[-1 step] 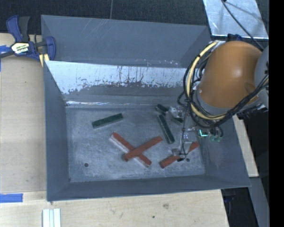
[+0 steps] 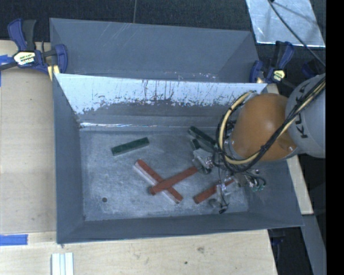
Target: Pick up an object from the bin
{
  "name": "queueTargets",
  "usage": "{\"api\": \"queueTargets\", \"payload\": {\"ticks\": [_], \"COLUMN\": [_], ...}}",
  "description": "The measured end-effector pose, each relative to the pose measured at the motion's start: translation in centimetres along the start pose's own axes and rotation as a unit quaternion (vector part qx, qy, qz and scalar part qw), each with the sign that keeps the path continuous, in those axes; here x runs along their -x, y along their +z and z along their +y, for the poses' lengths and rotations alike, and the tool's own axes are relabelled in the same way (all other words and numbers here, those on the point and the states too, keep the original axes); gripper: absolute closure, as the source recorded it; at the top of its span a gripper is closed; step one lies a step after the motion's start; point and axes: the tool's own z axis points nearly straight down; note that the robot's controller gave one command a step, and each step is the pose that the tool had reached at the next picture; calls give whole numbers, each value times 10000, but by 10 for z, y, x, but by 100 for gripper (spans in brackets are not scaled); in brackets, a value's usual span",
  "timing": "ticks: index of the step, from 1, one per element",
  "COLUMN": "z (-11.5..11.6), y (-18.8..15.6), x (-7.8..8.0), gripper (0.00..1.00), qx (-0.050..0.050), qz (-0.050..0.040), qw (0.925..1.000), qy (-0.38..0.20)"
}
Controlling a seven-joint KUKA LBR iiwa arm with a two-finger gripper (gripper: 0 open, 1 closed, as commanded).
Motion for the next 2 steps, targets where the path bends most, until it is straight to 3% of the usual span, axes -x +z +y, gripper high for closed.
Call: {"api": "queueTargets", "payload": {"ticks": [1, 2], "z": [0, 3], "y": [-3, -163], "x": [1, 0], "gripper": [100, 100], "qx": [-8, -20], "qz": [-19, -38], "qw": [10000, 9991], "qy": [-1, -430]}}
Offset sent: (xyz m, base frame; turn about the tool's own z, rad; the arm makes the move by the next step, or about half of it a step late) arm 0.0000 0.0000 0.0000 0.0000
